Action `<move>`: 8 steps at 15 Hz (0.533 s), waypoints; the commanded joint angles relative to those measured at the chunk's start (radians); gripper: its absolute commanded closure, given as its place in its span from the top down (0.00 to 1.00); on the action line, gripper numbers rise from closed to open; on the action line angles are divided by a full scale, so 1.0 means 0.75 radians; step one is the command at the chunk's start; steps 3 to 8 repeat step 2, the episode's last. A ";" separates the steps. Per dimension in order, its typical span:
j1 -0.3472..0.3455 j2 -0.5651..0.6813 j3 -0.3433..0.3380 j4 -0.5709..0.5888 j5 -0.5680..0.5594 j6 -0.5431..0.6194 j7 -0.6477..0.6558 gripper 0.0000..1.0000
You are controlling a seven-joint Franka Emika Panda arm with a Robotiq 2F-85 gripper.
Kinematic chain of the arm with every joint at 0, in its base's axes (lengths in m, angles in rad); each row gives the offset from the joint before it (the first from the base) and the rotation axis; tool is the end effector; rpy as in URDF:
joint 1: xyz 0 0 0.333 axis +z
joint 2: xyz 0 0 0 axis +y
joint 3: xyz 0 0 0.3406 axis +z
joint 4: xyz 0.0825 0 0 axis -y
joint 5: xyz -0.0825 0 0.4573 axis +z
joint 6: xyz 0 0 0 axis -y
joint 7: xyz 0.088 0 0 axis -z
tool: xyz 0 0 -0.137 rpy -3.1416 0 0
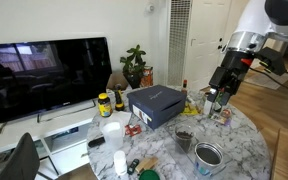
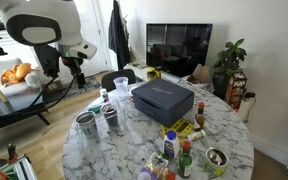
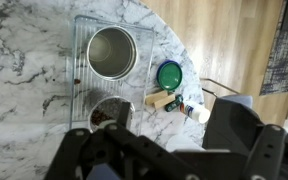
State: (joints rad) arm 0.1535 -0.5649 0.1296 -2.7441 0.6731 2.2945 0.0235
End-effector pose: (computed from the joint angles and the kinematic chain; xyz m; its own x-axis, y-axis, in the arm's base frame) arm 0.3966 0.1368 0.3496 0.9833 -0.1818 0.0110 -0.1570 -0.8764 -0.4552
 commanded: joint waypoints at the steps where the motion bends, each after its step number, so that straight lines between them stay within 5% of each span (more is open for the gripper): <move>1: 0.016 0.001 -0.018 0.000 -0.014 0.002 0.011 1.00; 8: 0.016 0.002 -0.018 0.000 -0.014 0.002 0.011 1.00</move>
